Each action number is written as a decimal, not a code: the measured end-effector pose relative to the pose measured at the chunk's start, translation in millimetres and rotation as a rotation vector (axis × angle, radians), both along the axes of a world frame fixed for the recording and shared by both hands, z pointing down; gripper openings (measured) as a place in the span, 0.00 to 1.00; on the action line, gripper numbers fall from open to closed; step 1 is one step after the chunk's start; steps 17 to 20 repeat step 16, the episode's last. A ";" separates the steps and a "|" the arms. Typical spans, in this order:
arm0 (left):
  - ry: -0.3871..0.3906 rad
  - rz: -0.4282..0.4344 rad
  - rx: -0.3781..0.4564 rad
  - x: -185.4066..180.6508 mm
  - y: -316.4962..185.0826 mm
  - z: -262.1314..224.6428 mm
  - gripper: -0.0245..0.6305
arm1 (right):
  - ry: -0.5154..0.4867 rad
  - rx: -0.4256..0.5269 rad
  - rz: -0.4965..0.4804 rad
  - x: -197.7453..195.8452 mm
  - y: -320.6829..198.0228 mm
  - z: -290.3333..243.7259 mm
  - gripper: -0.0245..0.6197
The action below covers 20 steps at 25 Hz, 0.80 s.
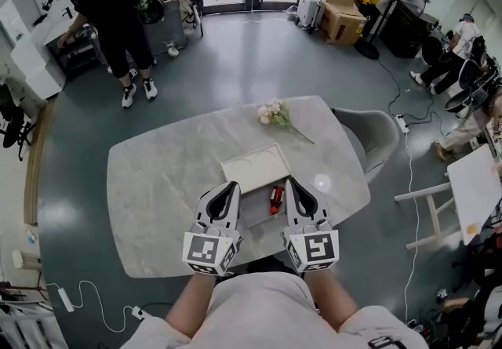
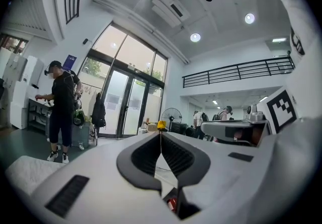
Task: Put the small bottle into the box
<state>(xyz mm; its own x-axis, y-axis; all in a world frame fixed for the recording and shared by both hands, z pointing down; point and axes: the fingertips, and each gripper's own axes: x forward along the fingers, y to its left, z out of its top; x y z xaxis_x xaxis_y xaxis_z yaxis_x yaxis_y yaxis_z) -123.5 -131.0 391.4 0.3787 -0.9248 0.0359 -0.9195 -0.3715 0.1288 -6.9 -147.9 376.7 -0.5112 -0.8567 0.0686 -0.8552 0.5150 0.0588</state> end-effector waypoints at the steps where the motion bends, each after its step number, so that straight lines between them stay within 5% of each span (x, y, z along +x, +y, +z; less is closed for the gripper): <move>1: -0.001 0.000 0.002 0.1 0.4 -0.5 0.08 | 0.000 0.003 -0.003 -0.5 0.4 -0.7 0.08; 20: -0.010 -0.012 0.012 7.4 4.5 -6.5 0.08 | -0.012 0.007 -0.019 4.1 2.5 -5.9 0.08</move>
